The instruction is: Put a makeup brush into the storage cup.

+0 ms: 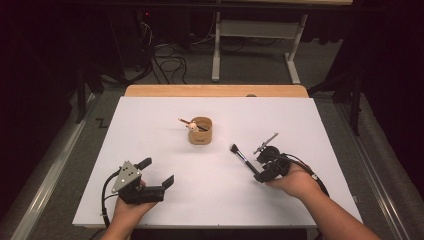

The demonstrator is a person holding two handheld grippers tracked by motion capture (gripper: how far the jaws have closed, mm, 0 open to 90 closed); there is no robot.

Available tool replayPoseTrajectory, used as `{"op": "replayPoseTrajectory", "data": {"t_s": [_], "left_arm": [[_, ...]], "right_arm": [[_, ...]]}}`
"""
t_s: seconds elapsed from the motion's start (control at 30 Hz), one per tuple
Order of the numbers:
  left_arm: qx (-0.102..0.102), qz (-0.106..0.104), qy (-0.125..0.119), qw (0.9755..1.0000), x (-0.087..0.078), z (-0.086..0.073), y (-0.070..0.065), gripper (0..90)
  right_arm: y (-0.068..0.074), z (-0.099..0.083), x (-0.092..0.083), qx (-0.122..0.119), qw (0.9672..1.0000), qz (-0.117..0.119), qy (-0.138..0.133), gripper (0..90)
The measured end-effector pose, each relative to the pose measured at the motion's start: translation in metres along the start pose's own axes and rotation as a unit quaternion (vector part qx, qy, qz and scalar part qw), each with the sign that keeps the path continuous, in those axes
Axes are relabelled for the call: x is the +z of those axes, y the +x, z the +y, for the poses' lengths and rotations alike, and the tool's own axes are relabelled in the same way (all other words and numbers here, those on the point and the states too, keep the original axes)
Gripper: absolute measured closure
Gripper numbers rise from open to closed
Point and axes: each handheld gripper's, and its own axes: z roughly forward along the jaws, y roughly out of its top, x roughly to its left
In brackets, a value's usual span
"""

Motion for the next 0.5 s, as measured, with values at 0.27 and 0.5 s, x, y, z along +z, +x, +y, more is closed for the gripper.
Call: {"op": "replayPoseTrajectory", "data": {"t_s": [0.27,0.5], "left_arm": [[-0.003,0.001,-0.002,1.0,-0.0005,0.0002,0.0009,2.3],[-0.005,0.002,-0.002,1.0,-0.0009,0.0001,0.0019,2.4]], "right_arm": [[0.0006,0.0061,0.0039,-0.011,0.9998,0.015,0.003,61.9],[0.0016,0.0104,0.0058,-0.01,0.9998,0.011,0.013,61.8]]}}
